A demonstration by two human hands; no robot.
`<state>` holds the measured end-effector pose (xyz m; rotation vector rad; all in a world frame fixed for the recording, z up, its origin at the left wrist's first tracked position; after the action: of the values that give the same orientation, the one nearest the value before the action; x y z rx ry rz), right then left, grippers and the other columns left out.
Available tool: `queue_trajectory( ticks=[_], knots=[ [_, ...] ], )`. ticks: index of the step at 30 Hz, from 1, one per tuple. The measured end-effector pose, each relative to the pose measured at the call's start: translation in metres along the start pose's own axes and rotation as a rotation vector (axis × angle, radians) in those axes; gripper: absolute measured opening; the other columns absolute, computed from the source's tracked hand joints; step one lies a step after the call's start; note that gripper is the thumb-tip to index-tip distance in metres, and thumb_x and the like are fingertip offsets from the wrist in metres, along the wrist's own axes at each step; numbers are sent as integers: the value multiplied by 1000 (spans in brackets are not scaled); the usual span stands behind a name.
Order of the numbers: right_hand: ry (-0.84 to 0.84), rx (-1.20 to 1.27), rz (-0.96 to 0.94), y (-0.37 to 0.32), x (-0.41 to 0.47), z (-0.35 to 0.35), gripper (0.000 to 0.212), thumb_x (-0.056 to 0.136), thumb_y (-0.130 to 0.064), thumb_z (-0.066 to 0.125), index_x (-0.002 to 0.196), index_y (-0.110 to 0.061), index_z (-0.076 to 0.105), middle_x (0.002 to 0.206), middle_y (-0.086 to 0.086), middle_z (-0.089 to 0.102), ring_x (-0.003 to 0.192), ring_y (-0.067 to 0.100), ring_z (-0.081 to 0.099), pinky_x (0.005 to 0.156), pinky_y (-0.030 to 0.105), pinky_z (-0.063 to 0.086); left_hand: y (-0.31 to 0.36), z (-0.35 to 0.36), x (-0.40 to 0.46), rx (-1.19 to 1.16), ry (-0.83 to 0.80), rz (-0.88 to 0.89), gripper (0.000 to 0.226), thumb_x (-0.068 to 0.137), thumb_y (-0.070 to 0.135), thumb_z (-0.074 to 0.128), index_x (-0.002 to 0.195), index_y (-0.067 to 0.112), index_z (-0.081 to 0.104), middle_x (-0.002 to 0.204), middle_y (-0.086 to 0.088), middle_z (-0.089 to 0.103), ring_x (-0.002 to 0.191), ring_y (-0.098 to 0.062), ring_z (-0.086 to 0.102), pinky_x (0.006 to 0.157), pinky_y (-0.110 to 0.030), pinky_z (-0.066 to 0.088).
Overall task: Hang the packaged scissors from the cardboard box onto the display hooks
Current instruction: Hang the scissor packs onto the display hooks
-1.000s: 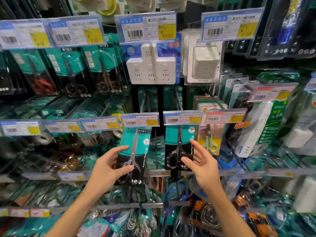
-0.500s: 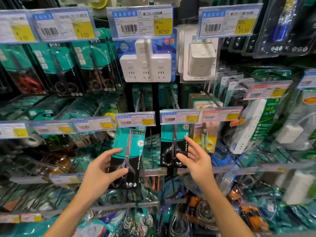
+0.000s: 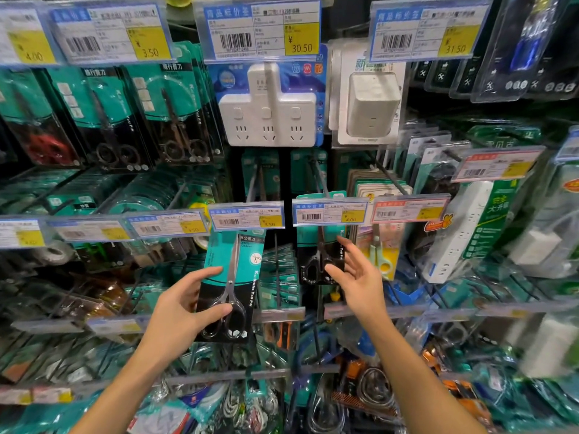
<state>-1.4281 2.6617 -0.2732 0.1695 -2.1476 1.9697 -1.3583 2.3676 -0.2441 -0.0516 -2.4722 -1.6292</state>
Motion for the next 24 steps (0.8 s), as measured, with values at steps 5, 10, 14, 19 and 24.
queue_trajectory(
  ticks=[5, 10, 14, 19, 24],
  knots=[
    [-6, 42, 21, 3, 11, 7, 54, 90, -6, 66, 135, -32, 51, 134, -18, 49, 120, -9, 45, 107, 18, 36, -1, 1, 3, 10, -2, 30, 58, 66, 15, 85, 111, 46, 65, 125, 19, 59, 125, -11, 51, 105, -25, 34],
    [37, 71, 35, 7, 28, 16, 55, 90, 2, 63, 137, -23, 51, 119, -14, 62, 102, -9, 63, 88, 13, 51, -6, -2, 7, 16, 0, 36, 57, 65, 18, 86, 111, 47, 65, 127, 19, 61, 126, -11, 52, 111, -37, 37],
    [98, 121, 120, 9, 44, 22, 58, 89, -1, 66, 139, -23, 46, 116, -7, 59, 104, 4, 60, 87, 17, 51, -5, -4, 10, 27, -8, 60, 58, 66, 15, 85, 110, 46, 65, 119, 31, 63, 119, 6, 54, 110, -31, 38],
    [119, 144, 175, 14, 66, 29, 39, 85, 12, 63, 86, -25, 50, 81, -10, 41, 75, 2, 44, 99, 29, 43, -4, -5, 17, 31, -1, 77, 57, 65, 14, 85, 112, 39, 66, 116, 34, 62, 114, 11, 55, 103, -20, 38],
    [157, 107, 129, 14, 74, 32, 23, 88, 8, 62, 88, -14, 54, 96, -11, 54, 114, 20, 45, 103, 29, 34, 0, 1, 21, 46, 1, 105, 56, 68, 4, 83, 116, 27, 65, 106, 41, 62, 102, 20, 56, 83, 3, 39]
  ],
)
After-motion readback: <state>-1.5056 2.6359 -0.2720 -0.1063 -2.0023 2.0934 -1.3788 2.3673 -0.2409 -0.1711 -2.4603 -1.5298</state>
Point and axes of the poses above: each hand's wrist, its own x-axis towards the middle knuckle, its own z-axis out of the palm, y = z × x, the point moved 4 cm from there along x, towards the middle knuckle
